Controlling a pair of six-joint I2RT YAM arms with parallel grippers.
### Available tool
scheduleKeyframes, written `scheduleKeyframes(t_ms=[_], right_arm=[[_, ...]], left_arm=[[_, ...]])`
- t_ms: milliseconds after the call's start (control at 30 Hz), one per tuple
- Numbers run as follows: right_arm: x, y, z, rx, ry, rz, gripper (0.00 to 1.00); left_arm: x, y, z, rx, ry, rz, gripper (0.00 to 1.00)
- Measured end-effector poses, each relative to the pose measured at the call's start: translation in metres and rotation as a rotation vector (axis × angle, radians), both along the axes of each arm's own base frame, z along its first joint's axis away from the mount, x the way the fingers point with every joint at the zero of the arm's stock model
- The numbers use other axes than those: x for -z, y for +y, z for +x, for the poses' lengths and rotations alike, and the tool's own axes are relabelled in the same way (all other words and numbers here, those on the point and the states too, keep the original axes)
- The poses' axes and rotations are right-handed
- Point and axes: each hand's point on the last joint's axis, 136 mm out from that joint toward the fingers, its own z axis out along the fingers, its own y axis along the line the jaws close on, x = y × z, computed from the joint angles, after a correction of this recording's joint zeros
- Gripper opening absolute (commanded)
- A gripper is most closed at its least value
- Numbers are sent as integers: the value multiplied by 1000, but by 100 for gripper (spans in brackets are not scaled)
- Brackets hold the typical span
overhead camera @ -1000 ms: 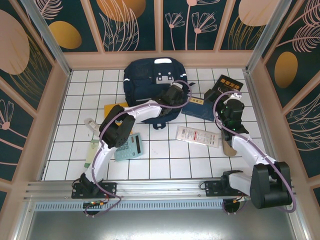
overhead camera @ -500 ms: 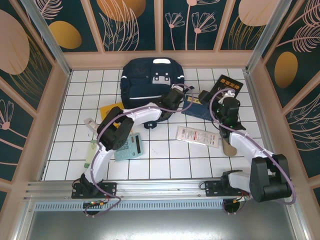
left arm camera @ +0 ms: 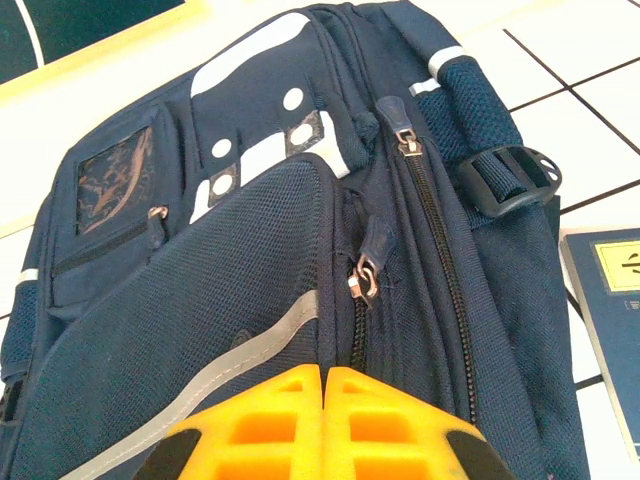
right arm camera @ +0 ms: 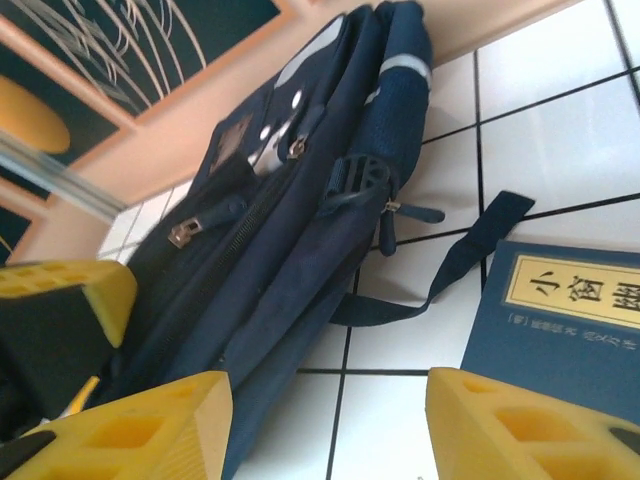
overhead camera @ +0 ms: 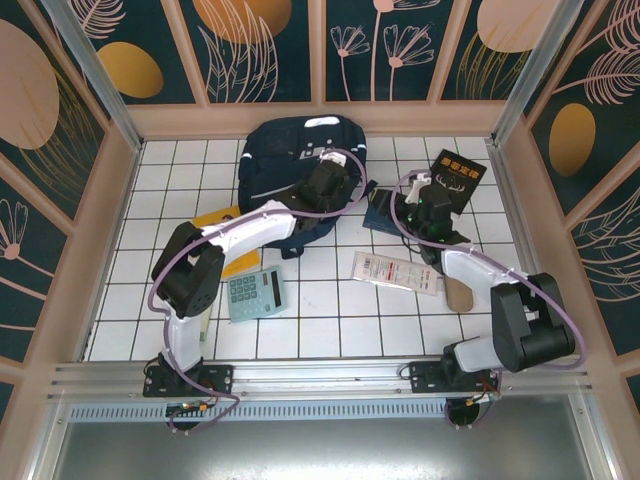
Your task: Pack the student bag
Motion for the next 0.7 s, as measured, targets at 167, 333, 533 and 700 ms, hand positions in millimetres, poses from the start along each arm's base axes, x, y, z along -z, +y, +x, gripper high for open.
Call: scheduleKeyframes(t_ms=[167,333,533,700], right_arm=[[10,9,7,-32,-55,-40,53],[40,13,17,-65,-43,-102,52],[66,25,27,-167,-29,-137,45],[57,28,42,-219,-83,-149,48]], left_arm=[[0,6,-7,3,9,5,0],[-9,8,-11,10,9,-2,0],[-30,12,-19,22,-5,-27,0],[-43,18,-27,34,-15,-47,0]])
